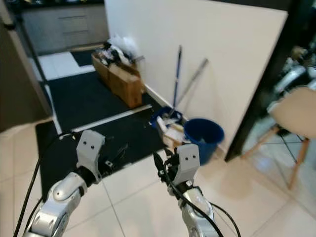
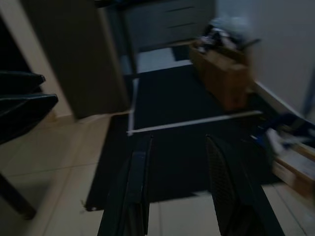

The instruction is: Setting the table

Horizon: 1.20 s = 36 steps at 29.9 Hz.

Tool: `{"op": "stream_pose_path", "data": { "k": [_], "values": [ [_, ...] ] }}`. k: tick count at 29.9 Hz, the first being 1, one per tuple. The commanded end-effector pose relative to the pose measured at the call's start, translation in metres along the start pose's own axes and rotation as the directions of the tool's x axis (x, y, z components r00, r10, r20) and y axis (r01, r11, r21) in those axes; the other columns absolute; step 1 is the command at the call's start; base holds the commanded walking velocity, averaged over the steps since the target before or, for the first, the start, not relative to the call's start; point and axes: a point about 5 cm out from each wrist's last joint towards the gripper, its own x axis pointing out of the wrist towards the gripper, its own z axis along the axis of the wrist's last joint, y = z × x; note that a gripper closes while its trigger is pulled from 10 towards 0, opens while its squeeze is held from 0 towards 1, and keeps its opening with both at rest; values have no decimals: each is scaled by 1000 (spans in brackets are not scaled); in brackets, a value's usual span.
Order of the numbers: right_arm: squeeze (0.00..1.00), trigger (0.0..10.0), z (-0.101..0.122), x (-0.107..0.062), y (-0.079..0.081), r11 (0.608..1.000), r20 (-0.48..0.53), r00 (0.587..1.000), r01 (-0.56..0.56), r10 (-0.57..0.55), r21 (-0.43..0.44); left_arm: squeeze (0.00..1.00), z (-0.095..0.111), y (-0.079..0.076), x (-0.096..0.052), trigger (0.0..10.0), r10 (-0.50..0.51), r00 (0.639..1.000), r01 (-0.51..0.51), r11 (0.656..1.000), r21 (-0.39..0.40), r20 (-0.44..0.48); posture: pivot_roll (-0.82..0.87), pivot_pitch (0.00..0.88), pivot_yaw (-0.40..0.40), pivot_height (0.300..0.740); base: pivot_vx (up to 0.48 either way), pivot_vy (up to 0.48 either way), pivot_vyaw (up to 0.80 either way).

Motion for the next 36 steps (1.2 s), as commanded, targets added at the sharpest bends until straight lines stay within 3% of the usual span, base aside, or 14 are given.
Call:
{"op": "stream_pose_path", "data": {
  "k": [1, 5, 36],
  "values": [
    [0, 10000, -3, 1, 6, 1000, -10, 1000, -22, 22, 7, 0, -4, 4, -3, 10000, 11, 1000, -11, 1000, 5, -17, -31, 32, 104, 740, 458, 0, 563],
    [0, 10000, -3, 1, 6, 1000, -8, 1000, -24, 24, 7, 0, -4, 4, -2, 10000, 10, 1000, -10, 1000, 6, -16, -33, 27, 105, 740, 458, 0, 561],
    [0, 10000, 0, 1, 8, 998, 10, 999, -50, 49, 41, 0, -3, 2, 0, 10000, 3, 1000, -3, 1000, 6, -7, -37, 19, 108, 740, 458, 0, 0]
  ]
}}
